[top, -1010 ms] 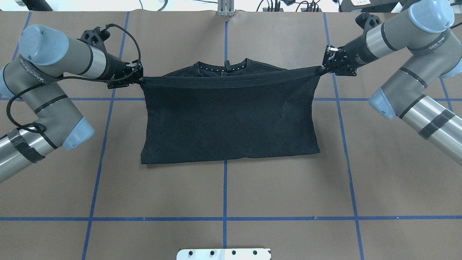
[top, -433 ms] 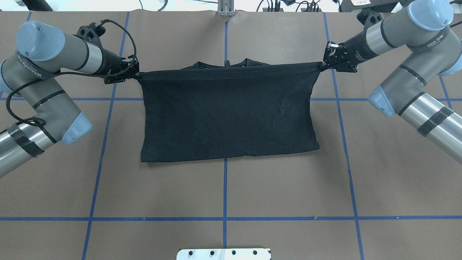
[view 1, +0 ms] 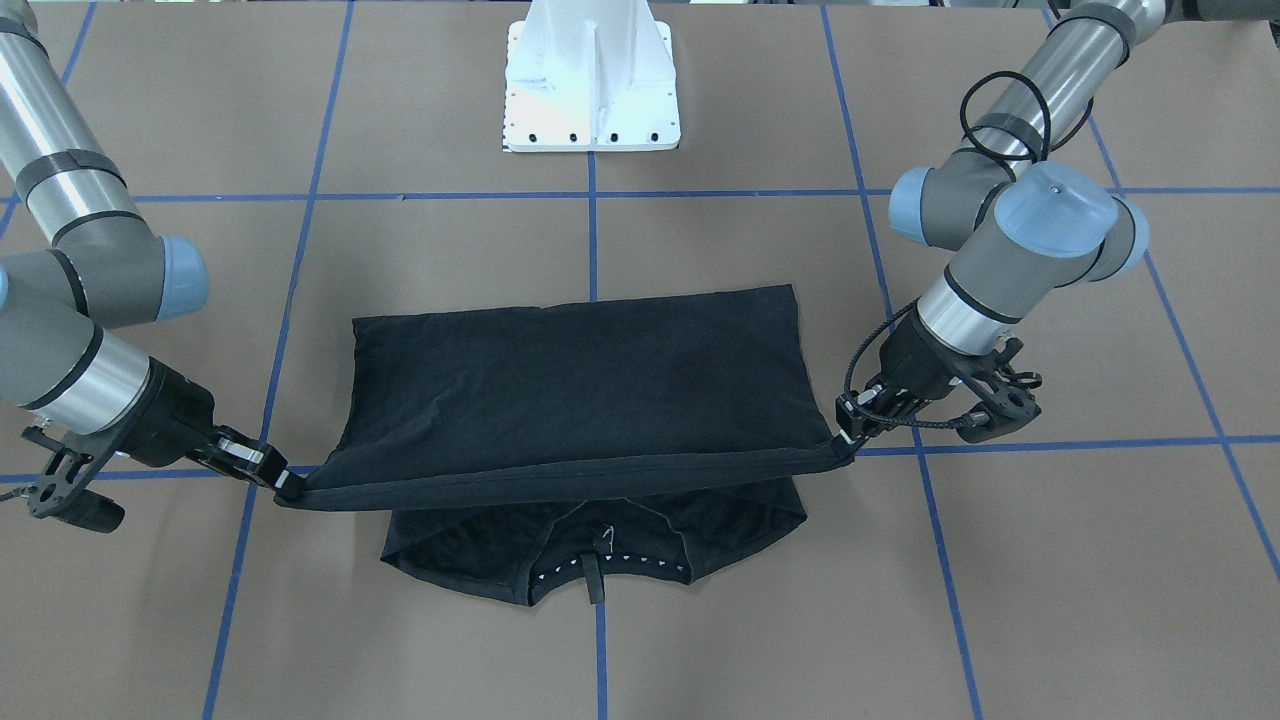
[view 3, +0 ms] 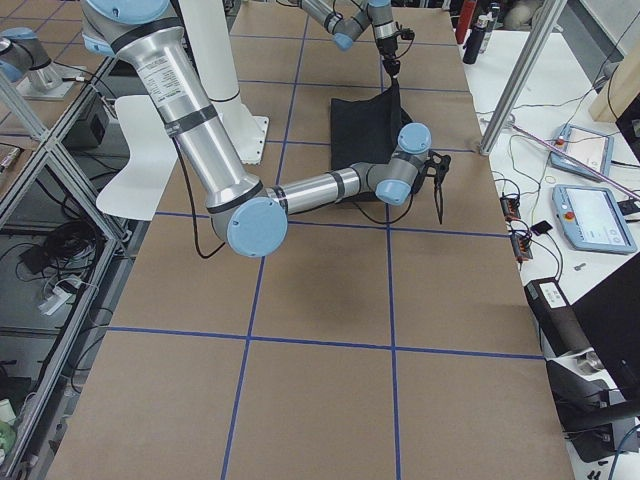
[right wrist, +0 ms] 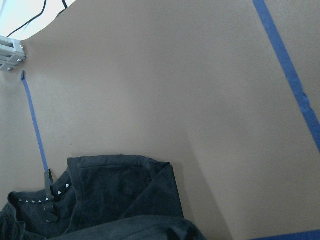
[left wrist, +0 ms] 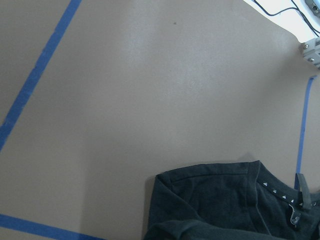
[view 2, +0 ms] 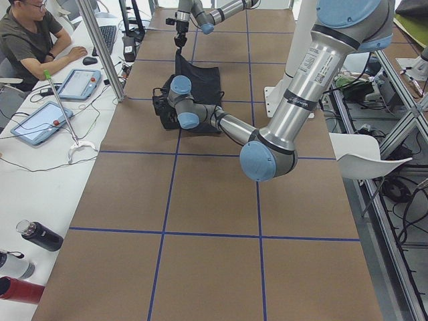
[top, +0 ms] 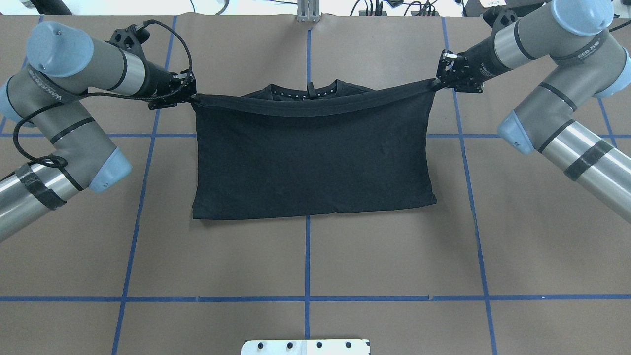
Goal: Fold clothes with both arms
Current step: 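Lower the hem onto the collar with both grippers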
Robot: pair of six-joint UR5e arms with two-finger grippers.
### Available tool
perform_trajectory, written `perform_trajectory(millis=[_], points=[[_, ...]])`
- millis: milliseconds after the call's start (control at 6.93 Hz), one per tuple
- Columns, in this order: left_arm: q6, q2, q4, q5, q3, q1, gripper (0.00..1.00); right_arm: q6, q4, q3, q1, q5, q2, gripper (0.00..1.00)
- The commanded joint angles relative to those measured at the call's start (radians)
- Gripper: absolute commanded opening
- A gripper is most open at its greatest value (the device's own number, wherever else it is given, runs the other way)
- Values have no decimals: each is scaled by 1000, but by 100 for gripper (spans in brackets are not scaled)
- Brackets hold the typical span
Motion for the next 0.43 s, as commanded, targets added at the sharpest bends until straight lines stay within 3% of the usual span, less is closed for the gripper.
perform_trajectory(millis=[0,288], points=[[0,-6,6,-2,-3,0,0,-1,0,-2,1,-1,13,0],[0,-4,6,0,-1,-8,0,0,-15,-5,1,-14,27,0]])
